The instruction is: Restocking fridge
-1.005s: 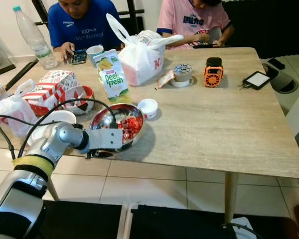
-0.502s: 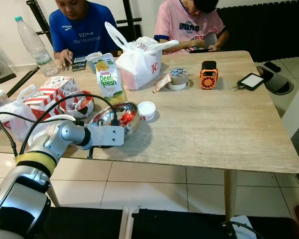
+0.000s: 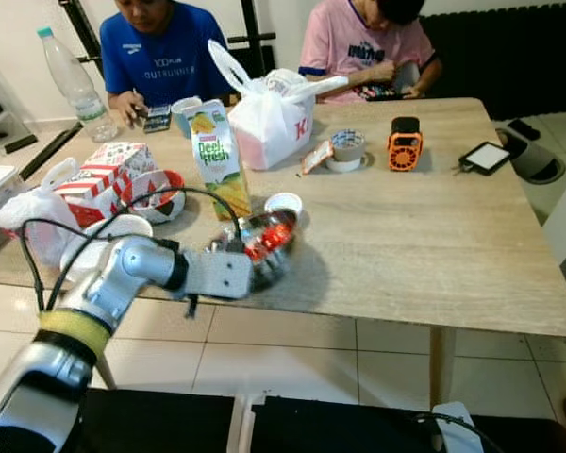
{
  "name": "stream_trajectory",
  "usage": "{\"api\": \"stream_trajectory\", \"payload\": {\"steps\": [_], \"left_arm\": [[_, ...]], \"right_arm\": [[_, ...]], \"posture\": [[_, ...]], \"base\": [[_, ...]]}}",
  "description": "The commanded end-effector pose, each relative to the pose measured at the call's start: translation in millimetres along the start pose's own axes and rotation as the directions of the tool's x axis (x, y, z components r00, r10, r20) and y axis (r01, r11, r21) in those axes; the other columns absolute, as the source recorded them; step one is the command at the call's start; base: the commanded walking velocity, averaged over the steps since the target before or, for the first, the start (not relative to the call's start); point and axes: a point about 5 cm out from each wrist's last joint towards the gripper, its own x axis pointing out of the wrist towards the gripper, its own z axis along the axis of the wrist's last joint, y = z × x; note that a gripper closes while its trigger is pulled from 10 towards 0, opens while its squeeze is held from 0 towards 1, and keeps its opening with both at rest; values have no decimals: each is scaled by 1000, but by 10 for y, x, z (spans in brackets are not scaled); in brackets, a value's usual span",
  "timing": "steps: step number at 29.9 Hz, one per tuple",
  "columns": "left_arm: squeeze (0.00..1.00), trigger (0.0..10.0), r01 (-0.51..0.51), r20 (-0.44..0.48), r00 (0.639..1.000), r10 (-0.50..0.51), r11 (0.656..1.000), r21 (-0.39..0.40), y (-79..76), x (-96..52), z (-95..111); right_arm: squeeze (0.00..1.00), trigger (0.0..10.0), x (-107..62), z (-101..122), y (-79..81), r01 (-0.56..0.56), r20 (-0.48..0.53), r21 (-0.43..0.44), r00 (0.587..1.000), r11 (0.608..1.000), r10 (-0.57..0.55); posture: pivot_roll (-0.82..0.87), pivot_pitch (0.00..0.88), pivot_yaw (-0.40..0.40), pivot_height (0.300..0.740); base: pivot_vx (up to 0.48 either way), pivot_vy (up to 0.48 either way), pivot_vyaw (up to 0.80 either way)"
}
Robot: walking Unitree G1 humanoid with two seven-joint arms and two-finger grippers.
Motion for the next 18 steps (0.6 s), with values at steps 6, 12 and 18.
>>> {"api": "stream_trajectory", "payload": {"steps": [6,12,18], "left_arm": [[0,0,96,-216,971,-100,995,-30,-408,101,-209],[0,0,72,-352,928,-124,985,-156,-799,180,-436],[0,0,-89,-435,900,4,980,-175,-815,49,-534]], "right_arm": [[0,10000,11,10,78,-23,0,4,1000,1000,23],[0,10000,15,16,111,-37,-2,-14,999,999,37],[0,10000,16,21,115,-46,-7,-39,999,998,46]], "posture": [[-29,0,81,740],[5,0,75,740],[35,0,52,740]], "base": [[0,0,0],[0,0,0],[0,0,0]]}}
